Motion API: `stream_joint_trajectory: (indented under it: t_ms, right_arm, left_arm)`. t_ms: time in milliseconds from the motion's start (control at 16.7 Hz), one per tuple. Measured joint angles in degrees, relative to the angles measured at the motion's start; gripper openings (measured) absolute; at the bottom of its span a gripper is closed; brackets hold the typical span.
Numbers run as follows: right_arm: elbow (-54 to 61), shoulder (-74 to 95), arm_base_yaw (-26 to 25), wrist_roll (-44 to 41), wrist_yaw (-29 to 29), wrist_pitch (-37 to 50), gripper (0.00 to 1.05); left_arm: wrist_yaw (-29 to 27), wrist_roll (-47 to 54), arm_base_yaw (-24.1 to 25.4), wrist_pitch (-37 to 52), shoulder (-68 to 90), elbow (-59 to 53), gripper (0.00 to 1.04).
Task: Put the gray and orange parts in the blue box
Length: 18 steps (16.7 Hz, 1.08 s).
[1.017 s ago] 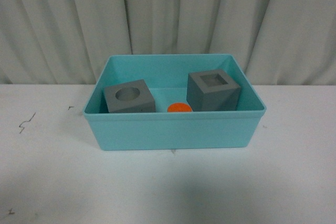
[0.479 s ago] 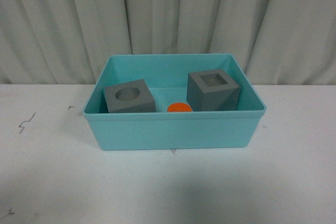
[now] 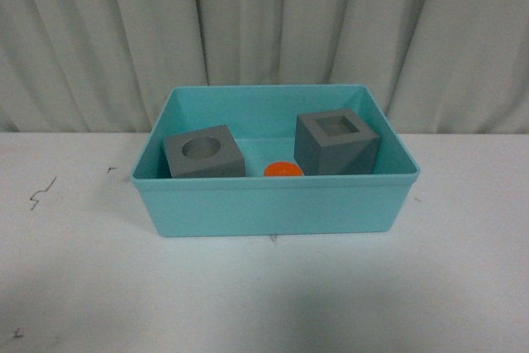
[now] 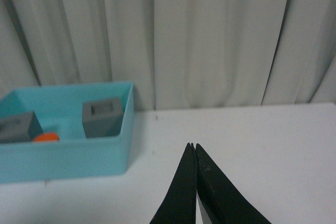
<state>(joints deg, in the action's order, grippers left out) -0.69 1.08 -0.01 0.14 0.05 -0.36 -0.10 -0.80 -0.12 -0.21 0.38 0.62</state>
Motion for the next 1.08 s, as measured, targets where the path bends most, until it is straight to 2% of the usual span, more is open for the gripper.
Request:
stream_joint_trajectory:
  t_ms: [299, 359, 718, 898, 958, 1077]
  right_arm:
    - [0.00, -0.85, 0.00, 0.00, 0.02, 0.15, 0.02]
    - [0.00, -0.85, 0.00, 0.00, 0.00, 0.15, 0.05]
    - [0.00, -0.85, 0.00, 0.00, 0.02, 0.15, 0.61]
    - [0.00, -0.85, 0.00, 0.00, 0.02, 0.15, 0.94]
    - [0.00, -0.85, 0.00, 0.00, 0.02, 0.15, 1.00]
    - [0.00, -0.85, 0.00, 0.00, 0.02, 0.15, 0.98]
  left_arm:
    - [0.07, 0.00, 0.00, 0.02, 0.00, 0.00, 0.98]
    - [0.09, 0.00, 0.00, 0.02, 0.00, 0.00, 0.98]
    - [0.09, 0.00, 0.00, 0.02, 0.00, 0.00, 0.98]
    - [0.09, 0.00, 0.00, 0.02, 0.00, 0.00, 0.98]
    - [0.09, 0.00, 0.00, 0.02, 0.00, 0.00, 0.98]
    - [0.09, 0.00, 0.00, 0.02, 0.00, 0.00, 0.98]
